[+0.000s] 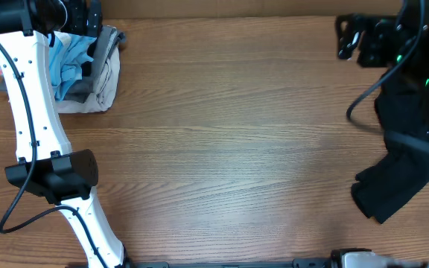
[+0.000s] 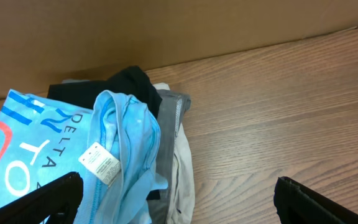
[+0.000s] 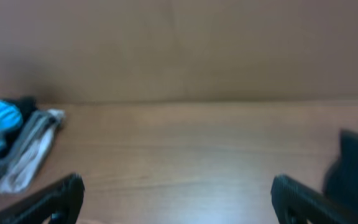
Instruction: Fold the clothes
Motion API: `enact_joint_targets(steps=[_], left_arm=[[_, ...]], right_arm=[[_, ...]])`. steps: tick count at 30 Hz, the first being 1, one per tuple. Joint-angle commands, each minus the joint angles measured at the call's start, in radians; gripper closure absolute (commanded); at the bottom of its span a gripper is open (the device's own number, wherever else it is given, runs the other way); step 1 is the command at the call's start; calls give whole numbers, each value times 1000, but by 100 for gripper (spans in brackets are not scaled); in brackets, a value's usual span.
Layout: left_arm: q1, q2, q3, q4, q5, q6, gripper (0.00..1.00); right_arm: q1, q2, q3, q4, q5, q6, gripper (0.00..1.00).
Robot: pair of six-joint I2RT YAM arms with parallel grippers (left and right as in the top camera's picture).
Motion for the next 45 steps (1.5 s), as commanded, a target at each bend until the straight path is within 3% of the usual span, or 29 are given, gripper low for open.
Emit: enact_joint_targets(steps=[1,13,21,33,45], left_arm=[[-3,4,-4,1,-6,-21,0],[-3,4,-4,1,-6,-21,0],[-3,4,-4,1,-6,-21,0],[-3,4,-4,1,-6,-21,0],[-3,4,-4,1,-6,-21,0]], right_arm=[[26,-163,-228,155,27,-2,0],[33,-824,-1319,907,36,76,0],[32,-1212,-1743,1009,35,74,0],[32,-1416,-1945,1010,34,73,0],[32,-1419,-1954,992,38,72,0]])
